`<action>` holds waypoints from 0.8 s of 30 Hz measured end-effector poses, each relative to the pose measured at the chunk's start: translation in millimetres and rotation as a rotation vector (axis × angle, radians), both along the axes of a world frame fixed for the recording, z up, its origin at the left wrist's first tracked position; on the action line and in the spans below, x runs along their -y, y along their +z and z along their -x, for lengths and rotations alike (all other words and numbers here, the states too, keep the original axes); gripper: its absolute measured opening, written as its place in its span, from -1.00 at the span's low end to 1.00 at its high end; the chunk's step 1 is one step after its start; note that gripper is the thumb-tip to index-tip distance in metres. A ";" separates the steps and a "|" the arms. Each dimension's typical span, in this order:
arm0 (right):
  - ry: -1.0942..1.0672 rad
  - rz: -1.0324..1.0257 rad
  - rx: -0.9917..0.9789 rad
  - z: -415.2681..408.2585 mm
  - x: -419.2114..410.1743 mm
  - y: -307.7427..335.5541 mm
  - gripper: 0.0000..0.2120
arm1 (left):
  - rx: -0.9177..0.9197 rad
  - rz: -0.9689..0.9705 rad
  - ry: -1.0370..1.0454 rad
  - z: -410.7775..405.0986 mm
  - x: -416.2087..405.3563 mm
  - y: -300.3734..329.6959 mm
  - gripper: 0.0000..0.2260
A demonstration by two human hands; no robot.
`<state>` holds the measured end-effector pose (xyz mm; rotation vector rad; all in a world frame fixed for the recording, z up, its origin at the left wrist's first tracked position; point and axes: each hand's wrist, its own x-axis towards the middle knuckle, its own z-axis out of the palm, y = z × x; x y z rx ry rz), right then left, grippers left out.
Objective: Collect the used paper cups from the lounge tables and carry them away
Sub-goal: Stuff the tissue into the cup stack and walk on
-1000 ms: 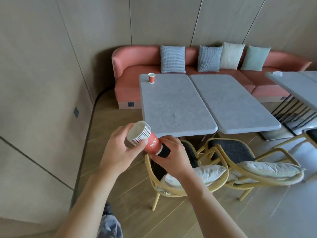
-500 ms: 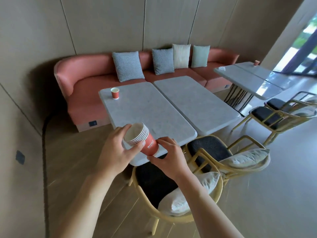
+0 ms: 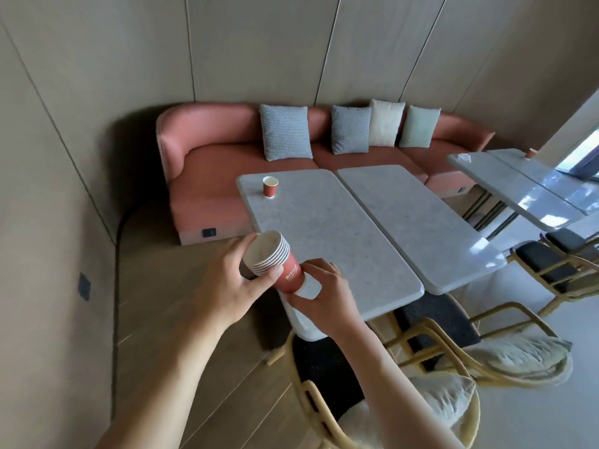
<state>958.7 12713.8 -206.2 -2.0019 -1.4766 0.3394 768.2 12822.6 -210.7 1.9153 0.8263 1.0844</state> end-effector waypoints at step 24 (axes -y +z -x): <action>0.409 -0.158 -0.073 6.5 -318.3 -19.2 -0.54 | -0.114 0.045 0.441 31.0 -225.3 1.5 -0.42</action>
